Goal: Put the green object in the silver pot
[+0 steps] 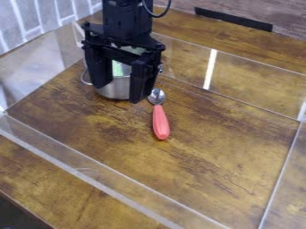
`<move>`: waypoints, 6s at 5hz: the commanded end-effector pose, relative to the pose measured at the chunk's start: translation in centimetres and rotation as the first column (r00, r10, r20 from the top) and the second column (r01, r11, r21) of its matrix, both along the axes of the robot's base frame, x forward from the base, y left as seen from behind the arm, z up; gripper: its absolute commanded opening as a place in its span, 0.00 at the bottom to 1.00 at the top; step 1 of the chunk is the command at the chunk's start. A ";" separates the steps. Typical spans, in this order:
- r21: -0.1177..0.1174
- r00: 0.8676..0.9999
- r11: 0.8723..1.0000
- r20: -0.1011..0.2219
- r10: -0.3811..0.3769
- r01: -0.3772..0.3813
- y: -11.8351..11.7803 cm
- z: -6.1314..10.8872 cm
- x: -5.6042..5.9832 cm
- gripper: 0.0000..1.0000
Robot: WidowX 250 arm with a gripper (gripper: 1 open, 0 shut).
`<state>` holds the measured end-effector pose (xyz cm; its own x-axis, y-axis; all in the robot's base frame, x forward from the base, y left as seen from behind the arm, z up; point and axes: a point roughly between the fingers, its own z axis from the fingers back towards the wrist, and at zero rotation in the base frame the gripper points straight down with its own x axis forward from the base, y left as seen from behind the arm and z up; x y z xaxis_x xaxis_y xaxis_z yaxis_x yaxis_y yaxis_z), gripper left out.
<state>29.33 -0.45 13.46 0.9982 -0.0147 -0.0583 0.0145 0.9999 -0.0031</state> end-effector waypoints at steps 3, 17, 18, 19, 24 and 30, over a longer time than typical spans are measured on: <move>0.034 1.000 0.999 -0.004 0.010 -0.010 0.6 -0.9 1.3 1.00; 0.054 0.994 0.998 0.107 -0.023 0.018 9.5 -1.2 8.9 1.00; 0.050 0.993 0.998 0.106 -0.048 0.043 9.9 -1.5 9.2 1.00; 0.046 0.993 0.998 0.107 -0.050 0.045 9.5 -0.4 9.5 1.00; -0.025 0.984 0.987 0.072 0.162 -0.161 7.9 0.5 11.4 1.00; -0.143 0.961 0.961 0.112 0.252 -0.236 5.6 3.1 11.0 1.00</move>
<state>40.42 4.75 12.22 0.9733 0.2228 -0.0560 -0.2285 0.9638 -0.1375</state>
